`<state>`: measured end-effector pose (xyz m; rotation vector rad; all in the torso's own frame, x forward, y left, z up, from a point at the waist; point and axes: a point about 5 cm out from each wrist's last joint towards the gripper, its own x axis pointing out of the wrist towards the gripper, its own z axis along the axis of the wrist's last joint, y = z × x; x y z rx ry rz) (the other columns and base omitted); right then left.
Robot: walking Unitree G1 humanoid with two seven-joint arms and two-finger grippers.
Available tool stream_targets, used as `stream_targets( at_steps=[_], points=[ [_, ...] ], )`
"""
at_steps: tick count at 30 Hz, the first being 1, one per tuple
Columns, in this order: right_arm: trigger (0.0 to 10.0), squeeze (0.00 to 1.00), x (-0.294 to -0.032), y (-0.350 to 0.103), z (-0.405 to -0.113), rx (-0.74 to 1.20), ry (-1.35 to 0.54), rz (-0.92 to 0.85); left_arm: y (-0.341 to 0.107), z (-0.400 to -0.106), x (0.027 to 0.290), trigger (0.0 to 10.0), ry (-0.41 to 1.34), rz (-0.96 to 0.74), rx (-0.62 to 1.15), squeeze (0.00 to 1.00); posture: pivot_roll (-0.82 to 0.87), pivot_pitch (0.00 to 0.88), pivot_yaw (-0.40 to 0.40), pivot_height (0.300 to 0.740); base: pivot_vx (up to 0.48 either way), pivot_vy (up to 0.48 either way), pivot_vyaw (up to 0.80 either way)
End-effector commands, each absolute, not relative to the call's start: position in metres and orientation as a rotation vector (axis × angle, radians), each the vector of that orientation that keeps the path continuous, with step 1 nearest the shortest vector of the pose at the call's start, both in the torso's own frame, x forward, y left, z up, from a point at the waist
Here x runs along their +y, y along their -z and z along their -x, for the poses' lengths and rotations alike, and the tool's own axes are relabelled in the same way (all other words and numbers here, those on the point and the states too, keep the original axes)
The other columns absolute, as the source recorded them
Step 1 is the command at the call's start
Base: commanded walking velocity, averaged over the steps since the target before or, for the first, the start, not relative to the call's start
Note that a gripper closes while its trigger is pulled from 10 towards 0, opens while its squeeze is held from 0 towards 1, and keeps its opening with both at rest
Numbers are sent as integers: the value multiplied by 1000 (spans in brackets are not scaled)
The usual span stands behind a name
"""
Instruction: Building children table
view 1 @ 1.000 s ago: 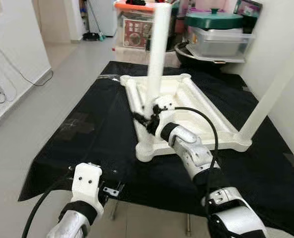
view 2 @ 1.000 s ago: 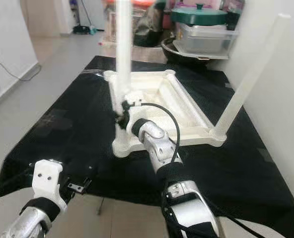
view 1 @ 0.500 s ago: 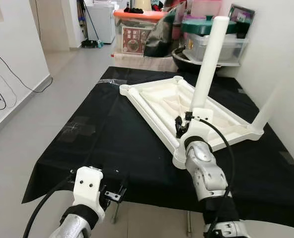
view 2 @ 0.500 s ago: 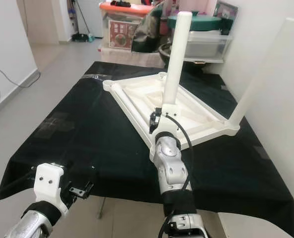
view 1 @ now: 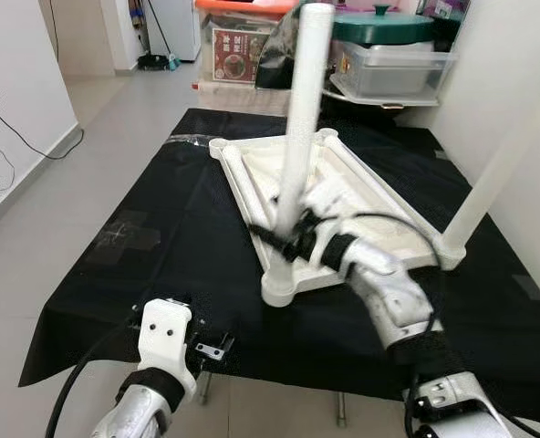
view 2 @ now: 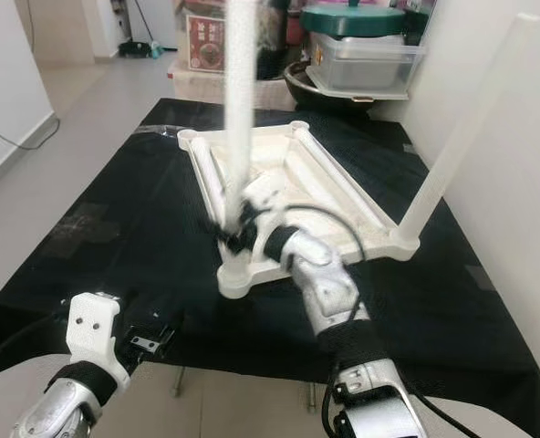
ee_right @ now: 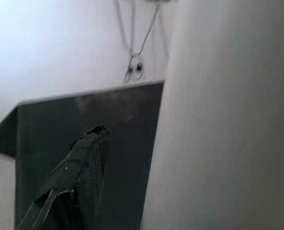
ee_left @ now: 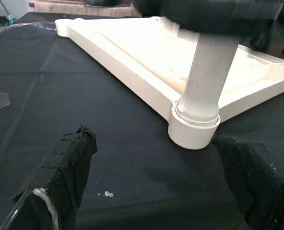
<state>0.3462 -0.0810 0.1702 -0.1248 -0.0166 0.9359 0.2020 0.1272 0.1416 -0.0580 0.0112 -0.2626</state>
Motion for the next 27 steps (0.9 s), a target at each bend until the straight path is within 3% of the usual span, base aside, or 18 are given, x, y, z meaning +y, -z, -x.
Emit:
stream_targets(
  at_steps=[1,3,4,5,6,7,9,10,11,13,15,16,17,18,23,24,26,27],
  points=[
    [10000,0,-72,-163,-343,5,-999,153,-138,-202,126,10000,265,70,32,0,165,0,-84,740,0,0,0],
    [9333,0,-67,-156,-346,29,-980,136,-138,-202,126,10000,263,70,31,0,170,0,-88,740,0,0,0],
    [3843,0,-63,-153,-349,42,-939,129,-138,-201,126,10000,263,70,31,0,158,0,-81,740,0,0,0],
    [392,0,-61,-151,-351,50,-918,124,-138,-201,127,10000,262,70,30,0,158,0,-81,740,0,0,0],
    [392,0,-61,-151,-351,50,-918,124,-138,-201,127,10000,262,70,30,0,158,0,-81,740,0,0,0],
    [0,0,-67,-147,-359,79,-777,136,-138,-201,127,10000,264,70,30,0,155,0,-79,740,0,0,0],
    [0,0,-108,-140,-378,163,-248,96,-139,-201,126,10000,268,75,31,0,146,0,-78,740,0,0,0],
    [0,0,-108,-140,-378,163,-248,96,-139,-201,126,10000,268,75,31,0,146,0,-78,740,0,0,0],
    [0,0,-124,-136,-380,188,-66,73,-139,-200,126,10000,268,76,31,0,146,0,-78,740,0,0,0],
    [0,0,-133,-134,-380,199,21,56,-139,-200,126,10000,268,77,31,0,146,0,-78,740,0,0,0],
    [0,0,-162,-131,-368,164,297,9,-140,-200,126,10000,265,78,30,0,155,0,-82,740,0,0,0],
    [0,0,-162,-131,-368,164,297,9,-140,-200,126,10000,265,78,30,0,155,0,-82,740,0,0,0],
    [4039,0,-160,-132,-361,149,305,-23,-140,-200,127,10000,262,76,30,0,151,0,-73,740,0,0,0],
    [10000,0,-152,-136,-356,124,259,-41,-140,-200,128,10000,259,76,30,0,146,0,-69,740,0,0,0],
    [10000,0,-119,-161,-348,-71,40,-78,-140,-202,129,10000,275,71,29,0,149,0,-54,740,0,0,0],
    [10000,1000,-113,-167,-348,-108,-8,-108,-140,-203,129,10000,280,67,27,0,160,0,-58,740,0,0,0],
    [10000,1000,-105,-175,-352,-120,-102,-151,-140,-204,129,10000,279,64,26,0,170,0,-65,740,0,0,0],
    [10000,0,-100,-180,-355,-122,-165,-180,-141,-204,130,10000,277,62,25,0,170,0,-65,740,0,0,0]
  ],
)
